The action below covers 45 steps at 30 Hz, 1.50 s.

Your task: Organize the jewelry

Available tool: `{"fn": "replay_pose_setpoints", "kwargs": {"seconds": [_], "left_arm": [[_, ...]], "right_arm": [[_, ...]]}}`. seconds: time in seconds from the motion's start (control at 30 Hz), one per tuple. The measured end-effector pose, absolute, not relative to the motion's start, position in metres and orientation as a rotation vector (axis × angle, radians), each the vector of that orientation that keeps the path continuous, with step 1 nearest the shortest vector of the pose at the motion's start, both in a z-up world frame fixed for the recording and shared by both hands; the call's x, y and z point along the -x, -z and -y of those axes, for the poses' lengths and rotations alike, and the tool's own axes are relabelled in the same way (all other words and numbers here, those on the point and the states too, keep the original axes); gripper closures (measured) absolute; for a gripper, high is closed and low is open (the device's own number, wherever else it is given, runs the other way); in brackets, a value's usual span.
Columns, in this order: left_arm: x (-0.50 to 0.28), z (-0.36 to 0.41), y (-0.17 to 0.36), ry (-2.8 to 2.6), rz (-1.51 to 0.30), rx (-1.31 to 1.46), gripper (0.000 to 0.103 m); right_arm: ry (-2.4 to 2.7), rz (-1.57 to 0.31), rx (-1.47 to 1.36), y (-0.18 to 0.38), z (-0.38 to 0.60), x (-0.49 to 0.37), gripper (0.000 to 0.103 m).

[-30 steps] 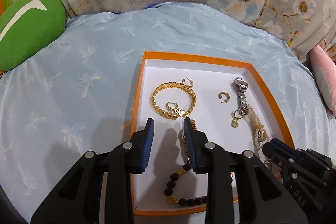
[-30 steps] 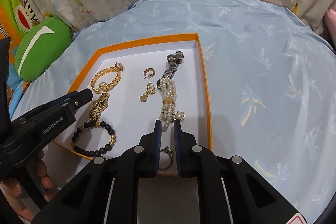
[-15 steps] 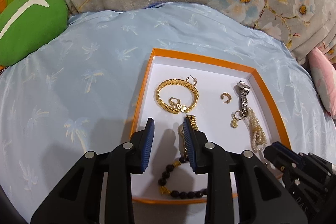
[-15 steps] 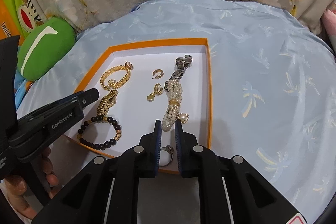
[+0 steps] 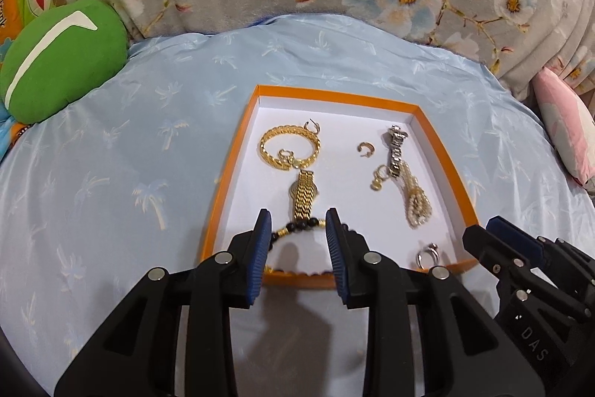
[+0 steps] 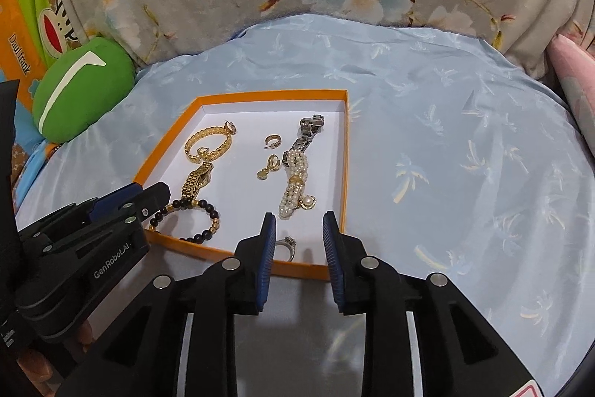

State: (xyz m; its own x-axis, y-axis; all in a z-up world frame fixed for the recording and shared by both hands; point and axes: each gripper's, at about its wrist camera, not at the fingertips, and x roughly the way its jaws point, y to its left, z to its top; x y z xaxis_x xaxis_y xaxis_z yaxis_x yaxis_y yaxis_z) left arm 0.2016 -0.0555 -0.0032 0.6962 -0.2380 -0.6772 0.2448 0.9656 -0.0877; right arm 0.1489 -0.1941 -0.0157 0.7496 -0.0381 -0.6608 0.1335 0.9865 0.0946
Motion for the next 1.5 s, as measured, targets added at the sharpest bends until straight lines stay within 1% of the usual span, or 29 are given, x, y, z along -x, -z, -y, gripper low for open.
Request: {"fn": "replay_pose_setpoints", "kwargs": {"seconds": [0.03, 0.1, 0.17, 0.23, 0.33, 0.37, 0.4, 0.43, 0.57, 0.63, 0.9, 1.13, 1.5], "left_arm": [[-0.198, 0.056, 0.003, 0.266, -0.752, -0.01, 0.069], [-0.189, 0.057, 0.002, 0.255, -0.743, -0.012, 0.066], [-0.181, 0.058, 0.001, 0.25, -0.741, -0.015, 0.066], [-0.174, 0.059, 0.001, 0.246, -0.741, -0.023, 0.066], [-0.163, 0.06, 0.002, 0.24, -0.743, -0.029, 0.064], [-0.16, 0.06, 0.002, 0.24, -0.745, -0.029, 0.063], [-0.156, 0.061, 0.003, 0.236, -0.744, -0.032, 0.058], [-0.153, 0.061, 0.003, 0.232, -0.739, -0.035, 0.055], [-0.141, 0.06, 0.005, 0.213, -0.729, -0.058, 0.054], [-0.137, 0.058, 0.006, 0.207, -0.733, -0.054, 0.053], [-0.12, 0.057, 0.016, 0.159, -0.7, -0.108, 0.052], [-0.118, 0.056, 0.017, 0.139, -0.689, -0.109, 0.052], [-0.118, 0.059, 0.018, 0.078, -0.686, -0.144, 0.051]], "right_arm": [[0.096, -0.713, -0.138, 0.016, 0.194, -0.145, 0.069], [0.104, -0.708, -0.125, 0.016, 0.192, -0.138, 0.067], [0.109, -0.703, -0.113, 0.016, 0.19, -0.131, 0.064], [0.112, -0.696, -0.112, 0.016, 0.189, -0.123, 0.056], [0.119, -0.686, -0.107, 0.016, 0.188, -0.113, 0.049], [0.12, -0.685, -0.107, 0.016, 0.188, -0.11, 0.048], [0.121, -0.684, -0.107, 0.017, 0.188, -0.107, 0.046], [0.124, -0.683, -0.106, 0.018, 0.188, -0.104, 0.045], [0.136, -0.68, -0.1, 0.022, 0.185, -0.094, 0.043], [0.144, -0.679, -0.095, 0.026, 0.185, -0.089, 0.04], [0.167, -0.68, -0.073, 0.041, 0.179, -0.077, 0.036], [0.182, -0.671, -0.077, 0.04, 0.179, -0.075, 0.033], [0.194, -0.696, -0.066, 0.043, 0.177, -0.08, 0.033]]}}
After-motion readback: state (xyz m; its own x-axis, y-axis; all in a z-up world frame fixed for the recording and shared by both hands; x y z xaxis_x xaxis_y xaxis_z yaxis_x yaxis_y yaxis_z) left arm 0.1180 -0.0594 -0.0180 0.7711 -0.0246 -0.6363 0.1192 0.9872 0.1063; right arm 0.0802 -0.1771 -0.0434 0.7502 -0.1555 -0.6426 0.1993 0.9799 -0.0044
